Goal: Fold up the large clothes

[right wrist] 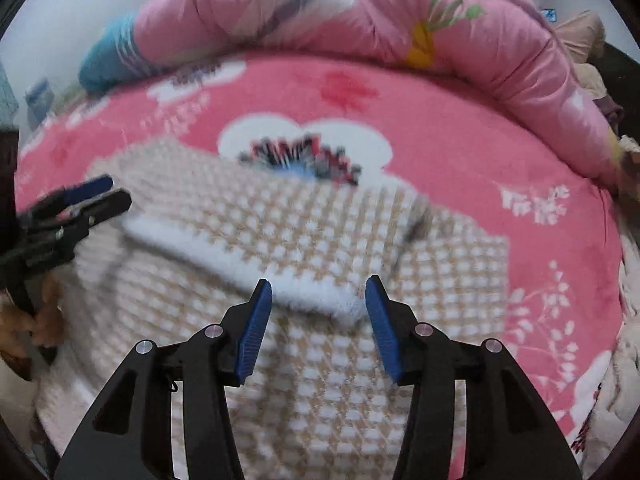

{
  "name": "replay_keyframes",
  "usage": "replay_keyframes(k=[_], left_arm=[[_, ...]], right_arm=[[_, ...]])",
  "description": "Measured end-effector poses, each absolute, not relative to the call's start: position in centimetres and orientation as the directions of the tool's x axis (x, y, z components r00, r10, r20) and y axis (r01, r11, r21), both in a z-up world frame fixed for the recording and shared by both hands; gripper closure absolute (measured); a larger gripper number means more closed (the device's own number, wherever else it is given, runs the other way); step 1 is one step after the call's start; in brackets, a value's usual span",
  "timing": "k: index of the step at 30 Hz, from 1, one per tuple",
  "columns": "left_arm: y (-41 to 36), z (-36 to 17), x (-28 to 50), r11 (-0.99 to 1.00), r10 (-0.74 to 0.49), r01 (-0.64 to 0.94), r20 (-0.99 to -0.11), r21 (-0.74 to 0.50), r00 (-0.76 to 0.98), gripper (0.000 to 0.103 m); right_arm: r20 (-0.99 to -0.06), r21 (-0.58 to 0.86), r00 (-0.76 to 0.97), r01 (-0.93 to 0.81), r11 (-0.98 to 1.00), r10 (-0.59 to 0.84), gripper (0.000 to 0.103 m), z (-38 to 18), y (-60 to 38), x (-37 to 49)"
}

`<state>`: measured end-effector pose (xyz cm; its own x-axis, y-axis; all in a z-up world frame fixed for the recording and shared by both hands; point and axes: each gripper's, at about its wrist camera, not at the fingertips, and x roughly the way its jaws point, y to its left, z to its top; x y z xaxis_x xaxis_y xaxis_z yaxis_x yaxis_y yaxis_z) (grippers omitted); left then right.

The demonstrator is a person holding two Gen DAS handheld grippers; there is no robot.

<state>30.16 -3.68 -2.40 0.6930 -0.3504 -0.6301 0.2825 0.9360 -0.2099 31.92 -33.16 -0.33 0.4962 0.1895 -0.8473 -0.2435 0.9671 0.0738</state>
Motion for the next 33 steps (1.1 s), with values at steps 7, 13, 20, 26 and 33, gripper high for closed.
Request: replay_keyframes(k=[7, 13, 20, 26, 33], left_arm=[[-8.6, -1.0, 34.0, 0.908, -0.401, 0.368, -0.664, -0.199, 0.631, 0.049], [-10.1, -6.2, 36.6, 0.909, -0.379, 0.356, -0.781, -0.215, 0.496, 0.058], [-9.8, -6.3, 34.7, 0.914, -0.358, 0.366, -0.768, -0.173, 0.532, 0.061], [-8.4, -5.3, 31.9, 0.923, -0.33, 0.362, -0.756, -0.132, 0.566, 0.061], [-5.2, -2.5, 26.6, 0.947, -0.283, 0.3, -0.75, -0.118, 0.598, 0.051]], right_arm=[[-0.786, 0.209, 0.539, -0.227, 0.951, 0.301, 0.056, 0.3, -31.3, 37.2], [-0.845, 0.265, 0.421, -0.203, 0.943, 0.328, 0.056, -5.8, -31.0, 38.5], [-0.862, 0.153, 0.44, -0.249, 0.956, 0.253, 0.057, -4.4, -32.0, 33.6], [-0.862, 0.074, 0.471, -0.245, 0.967, 0.186, 0.057, -3.7, -32.4, 30.8], [-0.863, 0.115, 0.467, -0.189, 0.975, 0.193, 0.047, -0.8, -34.1, 26.1]])
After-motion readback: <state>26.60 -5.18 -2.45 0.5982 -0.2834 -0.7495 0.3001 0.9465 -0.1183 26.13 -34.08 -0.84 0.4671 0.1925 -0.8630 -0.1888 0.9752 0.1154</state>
